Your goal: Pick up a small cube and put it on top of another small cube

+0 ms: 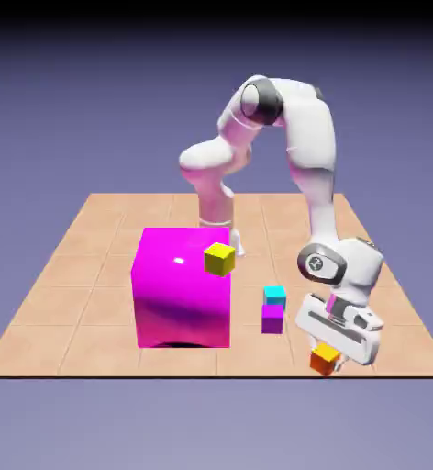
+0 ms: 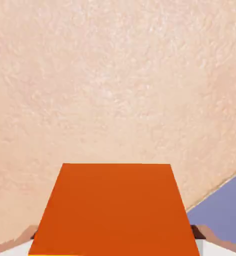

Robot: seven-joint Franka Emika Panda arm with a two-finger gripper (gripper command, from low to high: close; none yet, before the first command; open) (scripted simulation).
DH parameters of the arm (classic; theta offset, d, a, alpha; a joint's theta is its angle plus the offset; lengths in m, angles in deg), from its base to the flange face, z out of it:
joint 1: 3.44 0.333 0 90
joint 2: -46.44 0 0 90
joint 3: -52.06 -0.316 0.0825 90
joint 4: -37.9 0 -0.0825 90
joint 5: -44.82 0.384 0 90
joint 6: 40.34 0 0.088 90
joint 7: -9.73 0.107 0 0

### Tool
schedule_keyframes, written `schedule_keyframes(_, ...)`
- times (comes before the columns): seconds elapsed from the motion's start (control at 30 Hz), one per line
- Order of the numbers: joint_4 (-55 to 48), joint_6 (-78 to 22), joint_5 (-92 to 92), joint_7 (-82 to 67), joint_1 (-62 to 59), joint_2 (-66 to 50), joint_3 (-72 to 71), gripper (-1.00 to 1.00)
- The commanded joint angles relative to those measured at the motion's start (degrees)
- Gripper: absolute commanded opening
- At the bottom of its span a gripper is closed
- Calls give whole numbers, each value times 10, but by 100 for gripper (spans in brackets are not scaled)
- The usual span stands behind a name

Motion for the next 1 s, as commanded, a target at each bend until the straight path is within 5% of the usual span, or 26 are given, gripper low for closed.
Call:
schedule_keyframes(0.0, 7, -14, 3, -5, 3, 21, -3, -100)
schedule_keyframes(0.67, 53, -489, 101, 117, -208, 435, -41, -100)
schedule_keyframes(0.87, 127, -388, 80, 132, -223, 412, -22, -100)
schedule_keyframes(0.9, 127, -388, 80, 132, -223, 412, -22, 100)
schedule_keyframes(0.97, 109, -413, 85, 129, -219, 418, -27, 100)
